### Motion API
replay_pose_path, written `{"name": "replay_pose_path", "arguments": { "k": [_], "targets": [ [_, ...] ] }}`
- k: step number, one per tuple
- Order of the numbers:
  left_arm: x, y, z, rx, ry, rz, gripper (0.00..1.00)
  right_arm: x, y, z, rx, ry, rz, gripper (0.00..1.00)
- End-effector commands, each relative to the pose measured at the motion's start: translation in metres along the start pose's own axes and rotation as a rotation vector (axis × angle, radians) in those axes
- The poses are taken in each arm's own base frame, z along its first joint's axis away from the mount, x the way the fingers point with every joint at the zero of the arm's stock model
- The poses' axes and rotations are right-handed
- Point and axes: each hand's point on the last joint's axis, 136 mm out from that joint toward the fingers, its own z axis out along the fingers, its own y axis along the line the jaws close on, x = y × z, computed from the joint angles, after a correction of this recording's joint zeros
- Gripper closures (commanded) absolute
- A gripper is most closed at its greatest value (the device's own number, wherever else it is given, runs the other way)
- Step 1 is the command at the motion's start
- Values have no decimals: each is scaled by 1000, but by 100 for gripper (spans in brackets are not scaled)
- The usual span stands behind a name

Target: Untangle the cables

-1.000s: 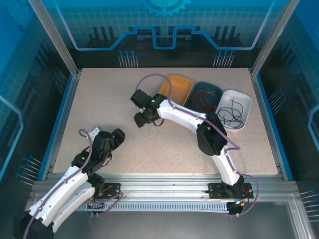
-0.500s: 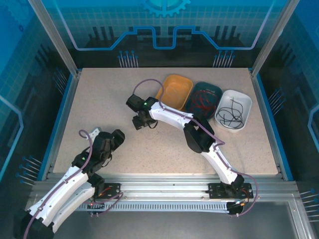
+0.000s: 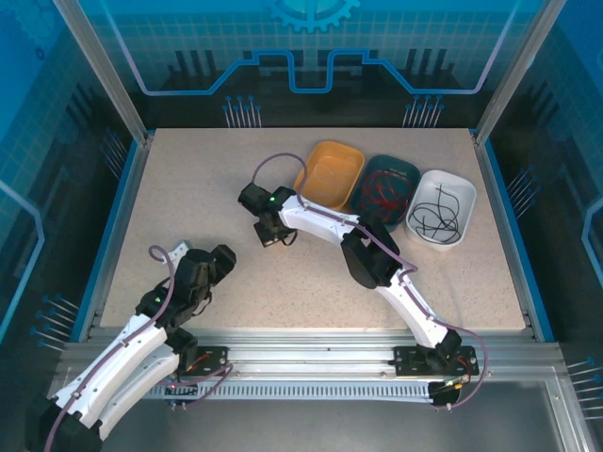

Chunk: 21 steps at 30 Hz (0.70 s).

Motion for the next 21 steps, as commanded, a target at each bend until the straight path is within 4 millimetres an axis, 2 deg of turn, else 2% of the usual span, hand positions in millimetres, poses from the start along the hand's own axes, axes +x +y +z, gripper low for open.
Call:
{"name": "replay_pose_path", "arguments": {
  "k": [1, 2, 3, 9, 21],
  "targets": [
    [-1, 11, 2, -37, -15, -8, 1, -6, -2, -37, -6, -56, 6, 100],
    [-1, 11, 2, -37, -15, -7, 1, -4, -2, -38, -10, -56, 4, 100],
    [-1, 11, 2, -38, -14, -6, 1, -9, 0, -56, -28, -89, 6, 100],
    [-2, 12, 2, -40, -17, -8, 1, -12, 4, -113, -101, -200, -10, 100],
    [1, 10, 3, -26, -6, -9, 1, -15, -11, -214, -211, -410, 6, 100]
  ]
}}
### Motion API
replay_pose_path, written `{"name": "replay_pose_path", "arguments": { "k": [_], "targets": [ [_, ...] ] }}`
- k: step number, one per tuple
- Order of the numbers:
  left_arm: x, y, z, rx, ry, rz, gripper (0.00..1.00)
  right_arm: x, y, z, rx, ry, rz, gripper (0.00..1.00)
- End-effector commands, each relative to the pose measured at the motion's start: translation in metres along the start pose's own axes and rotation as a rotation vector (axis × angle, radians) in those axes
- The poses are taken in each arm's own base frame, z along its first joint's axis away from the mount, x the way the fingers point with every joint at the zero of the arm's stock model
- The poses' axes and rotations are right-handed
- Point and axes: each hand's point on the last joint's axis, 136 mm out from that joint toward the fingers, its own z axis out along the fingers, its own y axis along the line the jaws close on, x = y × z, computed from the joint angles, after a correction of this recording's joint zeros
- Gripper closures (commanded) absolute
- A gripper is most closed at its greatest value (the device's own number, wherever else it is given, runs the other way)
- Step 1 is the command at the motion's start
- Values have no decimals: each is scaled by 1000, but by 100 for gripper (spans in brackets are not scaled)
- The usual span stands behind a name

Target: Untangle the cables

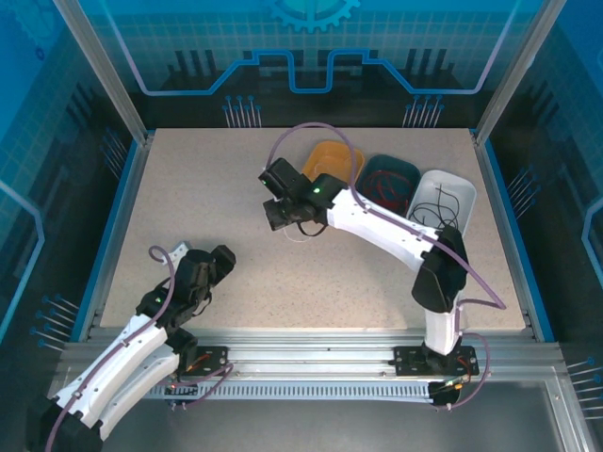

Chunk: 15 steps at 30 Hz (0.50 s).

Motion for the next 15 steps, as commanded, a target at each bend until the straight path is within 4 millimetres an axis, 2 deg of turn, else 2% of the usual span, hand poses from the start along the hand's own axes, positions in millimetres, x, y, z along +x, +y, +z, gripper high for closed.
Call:
{"name": "replay_pose_path", "arguments": {
  "k": [1, 5, 9, 15],
  "targets": [
    [-1, 5, 1, -15, -6, -8, 1, -13, 7, -27, -46, -79, -16, 100],
    [0, 4, 2, -8, -4, -5, 1, -26, 7, -53, -68, -151, -25, 100],
    [1, 2, 2, 1, 1, -1, 1, -37, 0, -69, -58, -204, -27, 100],
    [1, -1, 2, 11, 6, 5, 1, -50, -16, -80, -17, -257, -18, 100]
  ]
}}
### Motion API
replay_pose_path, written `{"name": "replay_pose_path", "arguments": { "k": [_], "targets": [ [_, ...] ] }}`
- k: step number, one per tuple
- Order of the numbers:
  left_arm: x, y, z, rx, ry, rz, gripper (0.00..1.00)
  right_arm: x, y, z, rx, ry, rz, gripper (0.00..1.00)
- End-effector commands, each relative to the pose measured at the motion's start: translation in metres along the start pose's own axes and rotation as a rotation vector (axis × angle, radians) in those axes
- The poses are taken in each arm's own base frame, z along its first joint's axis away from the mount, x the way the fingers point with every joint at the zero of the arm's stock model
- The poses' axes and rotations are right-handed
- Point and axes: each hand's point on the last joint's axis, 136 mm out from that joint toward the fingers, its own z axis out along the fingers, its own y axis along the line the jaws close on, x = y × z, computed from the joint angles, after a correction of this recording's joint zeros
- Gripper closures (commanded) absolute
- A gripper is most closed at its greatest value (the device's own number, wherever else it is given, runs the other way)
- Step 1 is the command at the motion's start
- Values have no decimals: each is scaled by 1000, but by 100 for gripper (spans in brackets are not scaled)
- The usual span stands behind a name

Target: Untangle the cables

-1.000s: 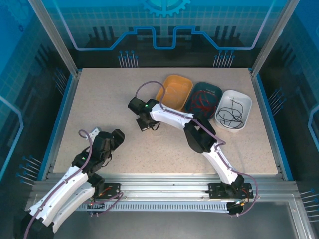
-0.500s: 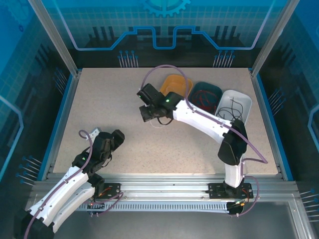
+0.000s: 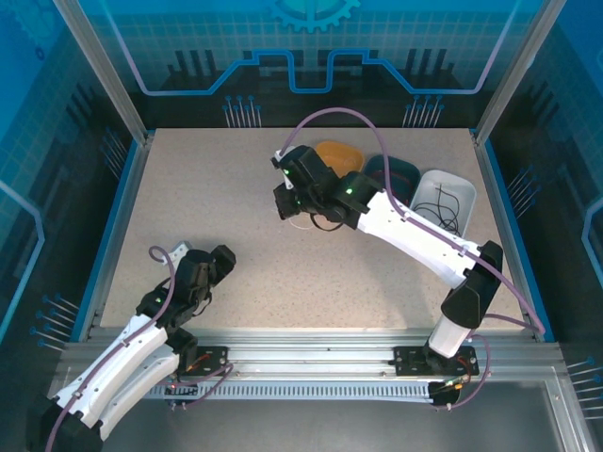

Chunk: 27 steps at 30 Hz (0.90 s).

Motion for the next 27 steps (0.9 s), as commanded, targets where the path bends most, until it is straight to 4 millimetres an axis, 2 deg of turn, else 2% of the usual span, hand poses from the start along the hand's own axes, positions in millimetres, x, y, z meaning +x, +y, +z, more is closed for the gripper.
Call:
{"name": "replay_pose_path", "arguments": {
  "k": [1, 15, 22, 27],
  "targets": [
    [1, 1, 2, 3, 6, 7, 1, -14, -15, -6, 39, -55, -5, 100],
    [3, -1, 4, 2, 19, 13, 1, -39, -72, 16, 163, -120, 71, 100],
    [4, 0, 4, 1, 21, 11, 1, -45, -92, 23, 200, -151, 105, 100],
    [5, 0, 5, 0, 26, 12, 1, -48, -114, 31, 243, -156, 130, 100]
  ]
}}
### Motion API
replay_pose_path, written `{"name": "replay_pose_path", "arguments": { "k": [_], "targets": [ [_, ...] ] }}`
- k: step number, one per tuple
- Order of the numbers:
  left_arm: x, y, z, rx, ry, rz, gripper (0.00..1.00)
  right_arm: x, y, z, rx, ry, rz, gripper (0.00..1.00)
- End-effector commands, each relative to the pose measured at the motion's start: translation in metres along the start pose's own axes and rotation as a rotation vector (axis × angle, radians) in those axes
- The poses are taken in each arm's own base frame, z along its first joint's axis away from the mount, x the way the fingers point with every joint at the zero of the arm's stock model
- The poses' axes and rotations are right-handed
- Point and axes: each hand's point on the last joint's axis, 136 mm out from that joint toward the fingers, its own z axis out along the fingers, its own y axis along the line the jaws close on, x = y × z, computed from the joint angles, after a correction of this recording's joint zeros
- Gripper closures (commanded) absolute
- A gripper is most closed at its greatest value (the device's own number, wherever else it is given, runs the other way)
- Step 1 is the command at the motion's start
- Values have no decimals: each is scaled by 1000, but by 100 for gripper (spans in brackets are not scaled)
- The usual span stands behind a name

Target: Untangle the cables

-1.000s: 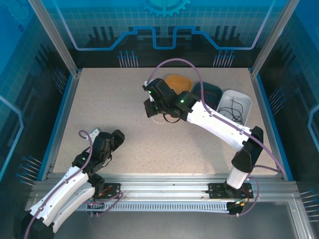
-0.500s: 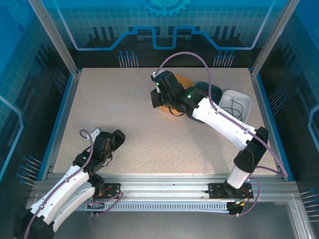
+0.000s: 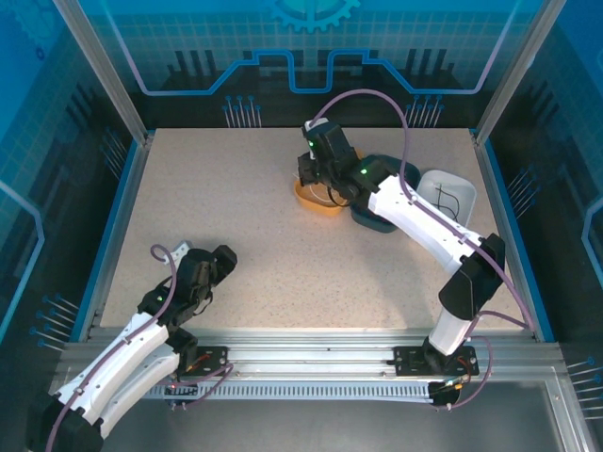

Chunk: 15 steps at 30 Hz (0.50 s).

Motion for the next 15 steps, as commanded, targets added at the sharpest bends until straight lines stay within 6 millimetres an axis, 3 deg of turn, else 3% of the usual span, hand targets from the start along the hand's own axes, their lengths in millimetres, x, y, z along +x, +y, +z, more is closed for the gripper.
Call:
{"name": "replay_pose_path", "arguments": {
  "k": [1, 15],
  "targets": [
    [2, 1, 2, 0, 11, 11, 1, -6, -18, 16, 50, -19, 29, 100],
    [1, -2, 1, 5, 13, 11, 1, -2, -79, 86, 169, 8, 103, 100]
  ]
}}
